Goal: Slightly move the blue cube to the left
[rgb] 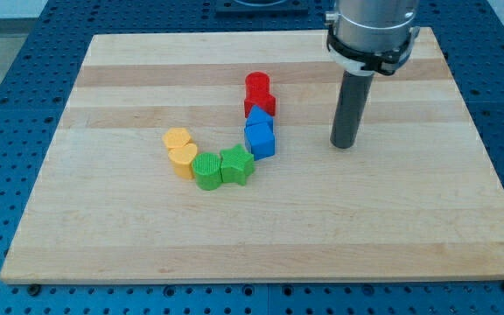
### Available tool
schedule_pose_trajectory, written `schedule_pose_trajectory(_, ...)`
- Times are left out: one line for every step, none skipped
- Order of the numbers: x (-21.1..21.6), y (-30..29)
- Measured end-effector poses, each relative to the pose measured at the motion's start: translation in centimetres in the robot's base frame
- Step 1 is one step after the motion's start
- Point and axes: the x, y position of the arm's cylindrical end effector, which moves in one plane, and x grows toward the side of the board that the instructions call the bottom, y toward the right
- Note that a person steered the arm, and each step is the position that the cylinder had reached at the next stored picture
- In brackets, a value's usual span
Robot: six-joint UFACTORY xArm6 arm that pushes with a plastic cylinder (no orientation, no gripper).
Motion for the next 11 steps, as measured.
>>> schedule_pose_trajectory(0.0,-2.4)
schedule_pose_trajectory(0.0,-4.3)
schedule_pose_trajectory(0.0,-5.1)
schedule_pose_trajectory(0.0,-6.2)
schedule_pose_trajectory(0.0,-7.2)
schedule_pose_trajectory(0.0,-7.8)
schedule_pose_trajectory(0.0,-8.0)
schedule_pose_trajectory(0.0,-8.1)
schedule_pose_trajectory(0.0,-8.5)
schedule_pose_trajectory(0.0,-8.5)
schedule_pose_trajectory(-0.3,-7.2)
